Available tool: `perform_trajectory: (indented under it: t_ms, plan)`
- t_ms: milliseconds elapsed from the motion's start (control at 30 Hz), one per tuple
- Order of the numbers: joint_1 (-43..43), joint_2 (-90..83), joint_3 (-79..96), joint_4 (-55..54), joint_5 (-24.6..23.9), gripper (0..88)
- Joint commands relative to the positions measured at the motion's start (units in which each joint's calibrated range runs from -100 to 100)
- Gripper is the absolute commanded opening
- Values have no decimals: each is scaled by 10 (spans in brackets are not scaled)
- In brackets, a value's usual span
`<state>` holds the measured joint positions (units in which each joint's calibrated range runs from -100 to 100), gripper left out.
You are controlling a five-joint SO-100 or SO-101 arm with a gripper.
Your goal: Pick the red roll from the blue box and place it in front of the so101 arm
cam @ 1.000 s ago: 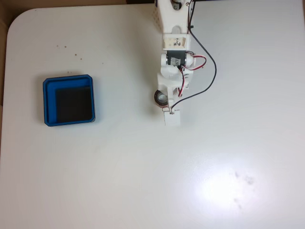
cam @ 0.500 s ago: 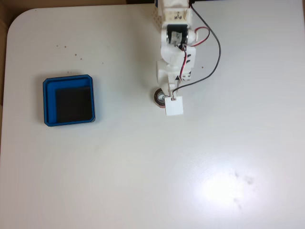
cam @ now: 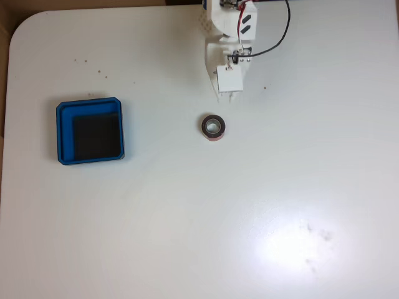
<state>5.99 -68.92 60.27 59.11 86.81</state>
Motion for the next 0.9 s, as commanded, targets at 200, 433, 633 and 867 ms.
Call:
perform_trajectory:
  t_ms: [200,433,633,867]
  plan:
    - [-2,-167,121,-4,2,75]
    - [-2,-282,248,-65,2,75]
    - [-2,-301,324,-138,1,75]
    - [-2,-301,385,-251,2,75]
